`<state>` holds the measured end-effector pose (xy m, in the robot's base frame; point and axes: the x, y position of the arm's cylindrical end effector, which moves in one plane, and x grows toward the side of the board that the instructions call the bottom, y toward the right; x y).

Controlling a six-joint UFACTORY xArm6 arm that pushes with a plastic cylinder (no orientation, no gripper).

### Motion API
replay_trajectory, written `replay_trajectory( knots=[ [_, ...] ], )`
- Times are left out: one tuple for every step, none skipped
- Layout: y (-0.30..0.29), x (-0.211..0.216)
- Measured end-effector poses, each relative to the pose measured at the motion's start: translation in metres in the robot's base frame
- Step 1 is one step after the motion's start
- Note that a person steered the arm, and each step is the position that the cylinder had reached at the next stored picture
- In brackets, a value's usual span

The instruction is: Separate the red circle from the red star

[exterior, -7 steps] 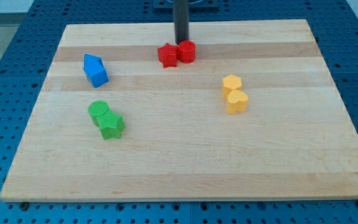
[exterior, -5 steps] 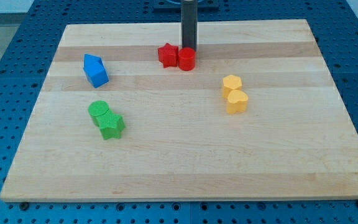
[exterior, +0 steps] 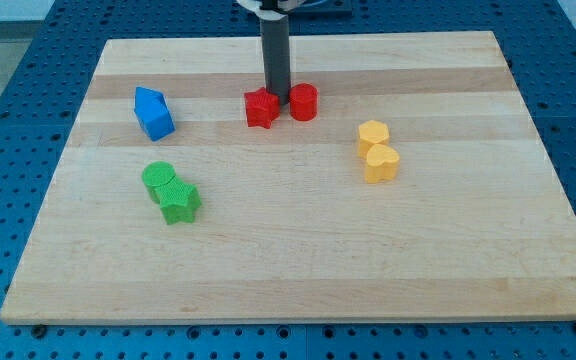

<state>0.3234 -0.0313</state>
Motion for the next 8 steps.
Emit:
replay_trajectory(
  knots=[
    [-0.002, -0.041],
    [0.026, -0.048],
    [0.037, -0.032],
    [0.015, -0.009],
    [-0.016, 0.008],
    [-0.013, 0.008],
    [0.035, 0.002],
    [0.066, 0.002]
  ],
)
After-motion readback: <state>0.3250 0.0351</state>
